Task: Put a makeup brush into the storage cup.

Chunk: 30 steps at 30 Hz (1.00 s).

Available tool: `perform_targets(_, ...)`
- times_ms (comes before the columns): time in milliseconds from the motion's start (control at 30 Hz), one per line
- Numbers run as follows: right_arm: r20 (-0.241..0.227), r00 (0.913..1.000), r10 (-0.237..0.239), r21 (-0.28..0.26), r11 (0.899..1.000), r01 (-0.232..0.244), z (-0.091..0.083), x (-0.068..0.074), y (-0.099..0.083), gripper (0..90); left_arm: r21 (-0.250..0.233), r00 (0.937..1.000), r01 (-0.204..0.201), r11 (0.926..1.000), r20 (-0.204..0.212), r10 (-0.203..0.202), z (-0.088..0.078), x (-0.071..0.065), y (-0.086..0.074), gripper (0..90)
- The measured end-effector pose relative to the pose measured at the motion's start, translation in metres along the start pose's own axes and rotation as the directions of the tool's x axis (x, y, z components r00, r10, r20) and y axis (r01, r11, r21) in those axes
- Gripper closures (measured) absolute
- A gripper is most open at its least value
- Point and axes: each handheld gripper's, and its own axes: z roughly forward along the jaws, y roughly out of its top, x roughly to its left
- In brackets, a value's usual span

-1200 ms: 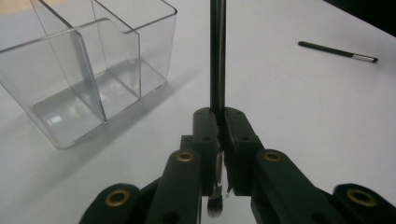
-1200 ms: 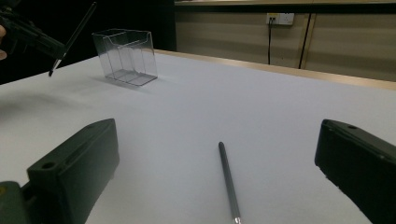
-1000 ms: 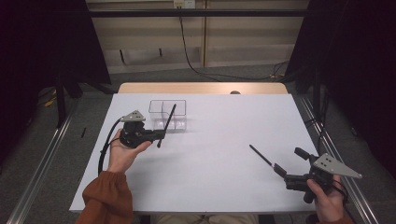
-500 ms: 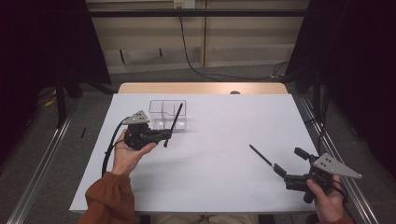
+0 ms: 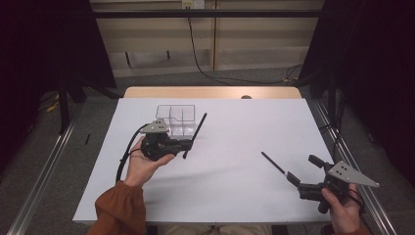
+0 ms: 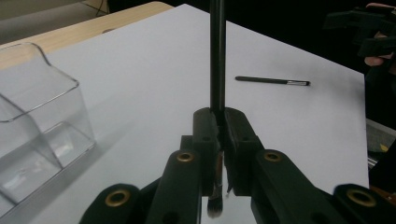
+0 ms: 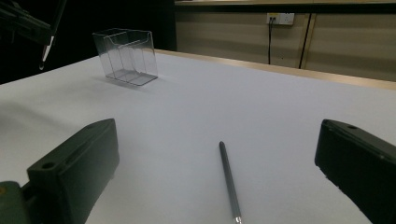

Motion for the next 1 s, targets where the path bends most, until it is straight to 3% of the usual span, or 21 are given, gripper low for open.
perform_targets(567, -0.001, 1.0000, -0.008, 0.007, 1.000, 0.008, 0.000, 0.000, 0.000, 0.0, 0.059, 0.9972, -0.031, 0.9978, 0.070, 0.027, 0.025, -0.018, 0.010, 84.4)
perform_targets(800, -0.005, 1.0000, -0.004, 0.007, 1.000, 0.004, 0.000, 0.000, 0.000, 0.0, 0.073, 0.9904, -0.053, 0.9959, 0.131, 0.044, 0.035, -0.027, 0.020, 84.4)
perform_targets(1000, -0.007, 0.9999, -0.008, 0.009, 1.000, 0.008, 0.000, 0.000, 0.000, 0.0, 0.116, 0.9839, -0.075, 0.9904, 0.170, 0.055, 0.045, -0.034, 0.026, 84.4)
